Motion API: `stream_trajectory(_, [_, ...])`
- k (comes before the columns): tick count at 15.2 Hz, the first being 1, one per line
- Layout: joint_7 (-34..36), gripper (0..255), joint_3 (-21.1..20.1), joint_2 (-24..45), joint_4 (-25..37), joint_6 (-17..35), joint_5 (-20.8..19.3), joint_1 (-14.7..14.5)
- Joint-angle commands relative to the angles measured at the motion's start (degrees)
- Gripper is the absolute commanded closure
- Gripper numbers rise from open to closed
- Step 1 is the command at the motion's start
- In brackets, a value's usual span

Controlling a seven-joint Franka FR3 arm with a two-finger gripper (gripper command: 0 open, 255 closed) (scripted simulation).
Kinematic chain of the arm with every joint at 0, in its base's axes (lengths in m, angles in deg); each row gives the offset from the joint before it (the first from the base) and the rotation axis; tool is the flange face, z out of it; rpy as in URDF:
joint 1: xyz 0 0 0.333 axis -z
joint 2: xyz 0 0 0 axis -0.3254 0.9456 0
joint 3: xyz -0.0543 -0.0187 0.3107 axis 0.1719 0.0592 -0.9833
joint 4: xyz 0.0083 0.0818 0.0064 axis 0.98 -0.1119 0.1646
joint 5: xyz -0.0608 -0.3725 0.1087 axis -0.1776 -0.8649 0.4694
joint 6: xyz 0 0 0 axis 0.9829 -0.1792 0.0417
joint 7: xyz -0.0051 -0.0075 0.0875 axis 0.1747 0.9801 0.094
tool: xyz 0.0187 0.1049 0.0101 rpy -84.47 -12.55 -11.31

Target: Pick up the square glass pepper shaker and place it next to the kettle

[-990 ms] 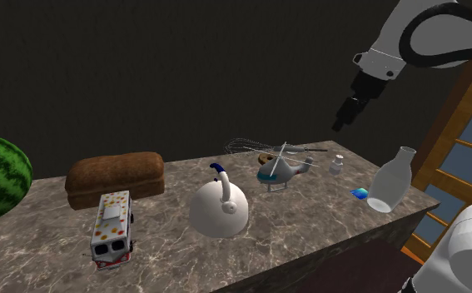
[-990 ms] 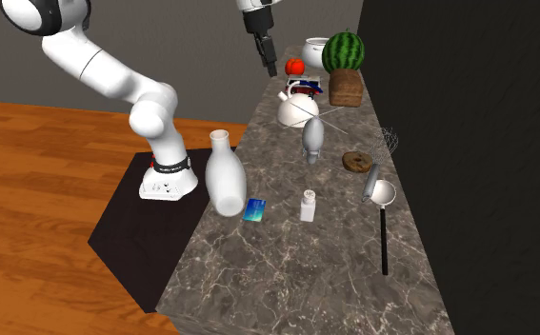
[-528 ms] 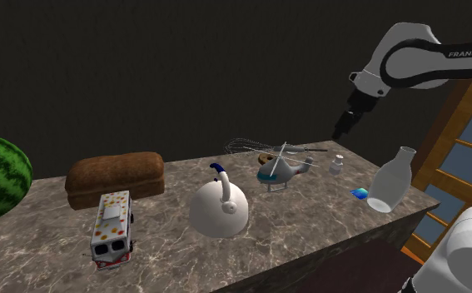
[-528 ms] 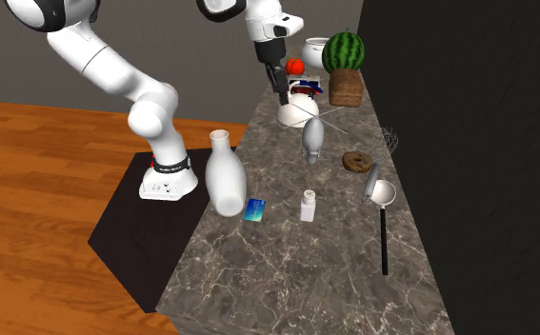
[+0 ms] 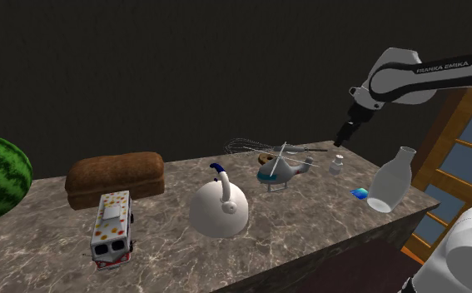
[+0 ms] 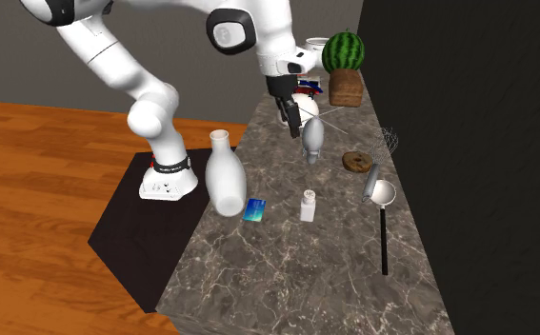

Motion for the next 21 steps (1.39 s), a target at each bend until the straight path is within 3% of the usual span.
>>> stream_trajectory(1, [-3.0, 0, 2.7, 3.9, 0.9, 2.9, 0.5, -0.2])
stream_trajectory(7, [-12.9, 0, 10.4, 15.2, 5.1, 9.1, 5.0, -1.5])
stream_trajectory(12, [-23.3, 0, 15.8, 26.3, 10.4, 12.3, 13.5, -2.5])
stream_trajectory(21, [-27.3, 0, 15.5, 31.6, 9.3, 17.2, 19.2, -2.7])
